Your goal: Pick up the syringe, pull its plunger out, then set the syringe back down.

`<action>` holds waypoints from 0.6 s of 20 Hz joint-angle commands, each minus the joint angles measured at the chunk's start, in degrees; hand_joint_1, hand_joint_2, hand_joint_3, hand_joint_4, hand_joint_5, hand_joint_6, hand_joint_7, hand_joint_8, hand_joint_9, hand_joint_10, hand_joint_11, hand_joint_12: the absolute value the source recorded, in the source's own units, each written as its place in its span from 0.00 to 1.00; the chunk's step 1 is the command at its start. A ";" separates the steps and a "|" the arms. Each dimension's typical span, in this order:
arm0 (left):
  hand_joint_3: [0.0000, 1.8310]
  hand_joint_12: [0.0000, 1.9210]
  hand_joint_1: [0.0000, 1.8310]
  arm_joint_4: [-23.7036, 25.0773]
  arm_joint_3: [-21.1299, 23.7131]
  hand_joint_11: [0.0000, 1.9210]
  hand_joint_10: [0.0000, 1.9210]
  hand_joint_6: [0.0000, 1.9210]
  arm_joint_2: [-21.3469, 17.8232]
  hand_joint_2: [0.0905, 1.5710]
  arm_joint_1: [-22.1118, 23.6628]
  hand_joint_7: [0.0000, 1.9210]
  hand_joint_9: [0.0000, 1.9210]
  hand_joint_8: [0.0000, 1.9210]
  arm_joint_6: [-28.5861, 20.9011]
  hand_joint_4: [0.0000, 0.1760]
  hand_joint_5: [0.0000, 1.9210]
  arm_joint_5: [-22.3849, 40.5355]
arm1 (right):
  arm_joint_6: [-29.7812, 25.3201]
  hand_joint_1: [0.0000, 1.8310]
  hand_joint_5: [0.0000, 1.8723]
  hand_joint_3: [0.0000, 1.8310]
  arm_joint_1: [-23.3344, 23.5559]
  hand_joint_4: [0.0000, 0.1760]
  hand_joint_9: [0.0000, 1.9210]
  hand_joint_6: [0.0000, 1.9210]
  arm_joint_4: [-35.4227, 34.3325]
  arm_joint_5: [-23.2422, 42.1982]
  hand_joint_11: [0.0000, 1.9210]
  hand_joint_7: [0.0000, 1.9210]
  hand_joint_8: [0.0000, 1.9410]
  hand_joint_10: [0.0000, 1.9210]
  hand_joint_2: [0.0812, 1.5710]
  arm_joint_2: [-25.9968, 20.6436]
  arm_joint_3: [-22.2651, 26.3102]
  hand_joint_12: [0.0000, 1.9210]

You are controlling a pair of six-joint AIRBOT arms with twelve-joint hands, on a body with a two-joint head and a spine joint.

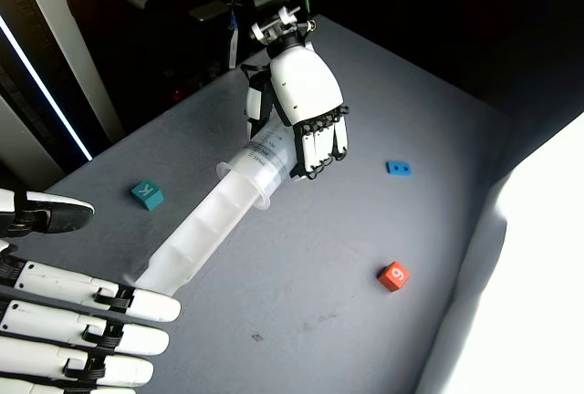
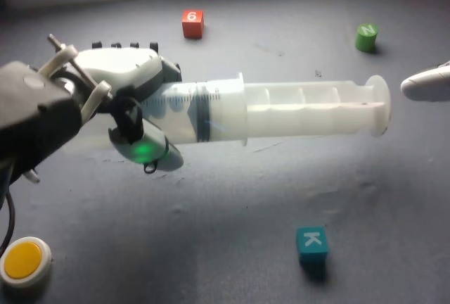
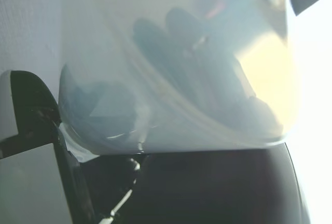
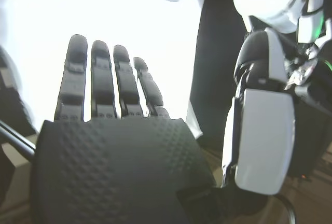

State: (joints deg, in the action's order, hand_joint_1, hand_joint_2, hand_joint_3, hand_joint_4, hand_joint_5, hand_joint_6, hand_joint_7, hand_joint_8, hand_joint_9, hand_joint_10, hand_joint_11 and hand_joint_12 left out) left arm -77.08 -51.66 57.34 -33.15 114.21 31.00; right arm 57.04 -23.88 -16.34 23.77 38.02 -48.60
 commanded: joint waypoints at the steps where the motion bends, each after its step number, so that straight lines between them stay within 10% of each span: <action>1: 0.00 0.79 0.65 3.39 -0.30 0.20 0.58 0.55 -0.40 0.75 -0.06 0.40 0.36 0.74 -1.96 0.00 0.46 3.47 | -0.11 0.36 0.01 0.00 0.36 0.00 0.07 0.00 0.25 7.02 0.00 0.06 0.00 0.00 0.57 -0.29 -0.18 0.26; 12: 0.00 0.76 0.64 7.74 -1.23 0.22 0.55 0.59 0.52 0.75 -7.57 0.41 0.37 0.70 -10.29 0.03 0.45 6.51 | -0.11 0.33 0.01 0.00 0.36 0.00 0.07 0.00 0.54 7.05 0.00 0.05 0.00 0.00 0.59 -0.20 -0.18 0.24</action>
State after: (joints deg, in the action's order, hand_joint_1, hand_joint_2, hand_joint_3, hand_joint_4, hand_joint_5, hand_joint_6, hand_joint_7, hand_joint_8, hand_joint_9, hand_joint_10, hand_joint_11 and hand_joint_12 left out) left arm -71.96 -52.73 57.76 -41.10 104.29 33.98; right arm 57.04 -23.88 -16.05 23.77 38.02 -48.60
